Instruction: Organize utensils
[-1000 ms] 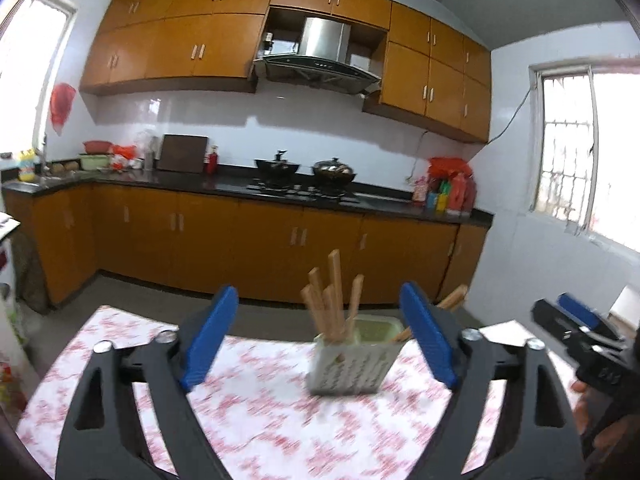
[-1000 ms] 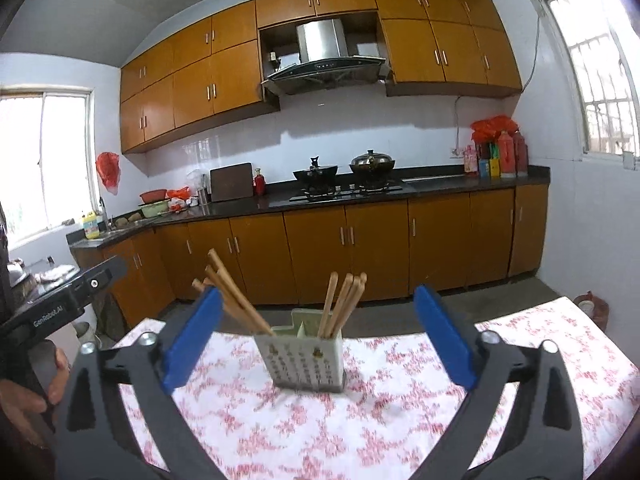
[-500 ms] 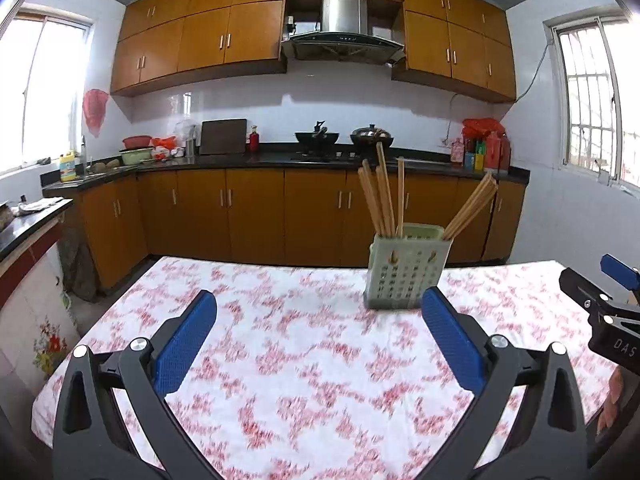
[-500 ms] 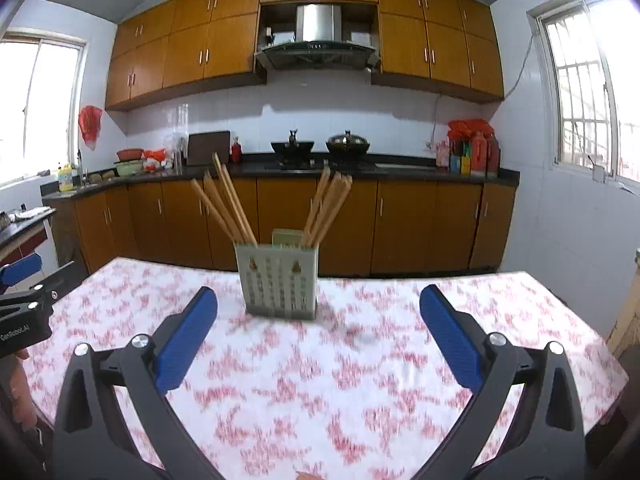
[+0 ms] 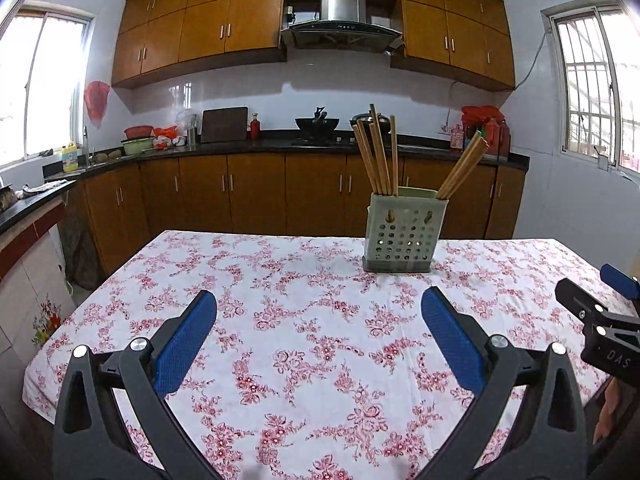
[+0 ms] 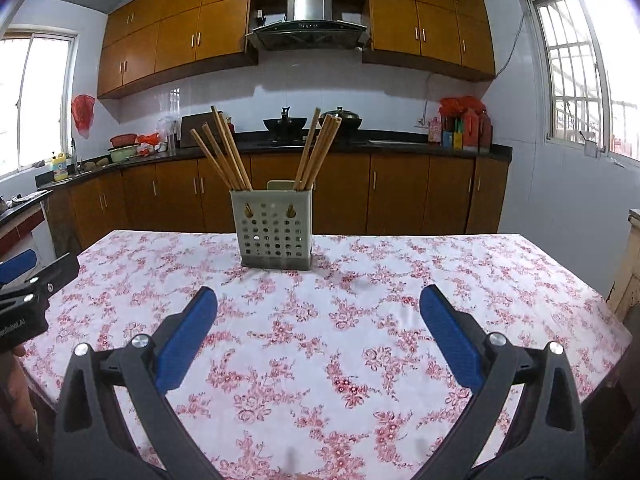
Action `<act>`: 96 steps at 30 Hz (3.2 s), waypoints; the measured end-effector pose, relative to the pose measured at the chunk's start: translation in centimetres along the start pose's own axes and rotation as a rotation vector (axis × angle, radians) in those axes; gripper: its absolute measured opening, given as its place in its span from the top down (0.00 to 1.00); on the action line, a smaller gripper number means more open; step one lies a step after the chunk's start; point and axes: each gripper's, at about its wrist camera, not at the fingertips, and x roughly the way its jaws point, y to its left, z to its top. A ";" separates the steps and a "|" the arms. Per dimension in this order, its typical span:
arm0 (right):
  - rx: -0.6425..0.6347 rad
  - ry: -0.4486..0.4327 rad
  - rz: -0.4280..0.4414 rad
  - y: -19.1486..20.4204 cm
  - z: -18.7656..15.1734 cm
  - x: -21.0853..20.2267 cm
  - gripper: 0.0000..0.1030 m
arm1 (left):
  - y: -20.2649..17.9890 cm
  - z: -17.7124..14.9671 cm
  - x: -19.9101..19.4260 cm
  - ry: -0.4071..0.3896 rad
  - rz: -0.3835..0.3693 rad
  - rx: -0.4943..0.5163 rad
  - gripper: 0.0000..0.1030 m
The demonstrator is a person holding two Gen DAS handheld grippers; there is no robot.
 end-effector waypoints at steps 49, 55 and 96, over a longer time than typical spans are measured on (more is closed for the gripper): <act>0.003 0.045 0.012 -0.2 -1.0 0.8 0.04 | -0.6 -1.6 1.1 0.081 -0.017 -0.026 0.02; 0.004 0.046 0.011 -0.2 -1.0 0.9 0.04 | -0.6 -1.6 1.1 0.081 -0.017 -0.025 0.02; 0.009 0.050 0.011 -0.1 -1.1 0.9 0.04 | -0.7 -1.6 1.2 0.086 -0.020 -0.026 0.02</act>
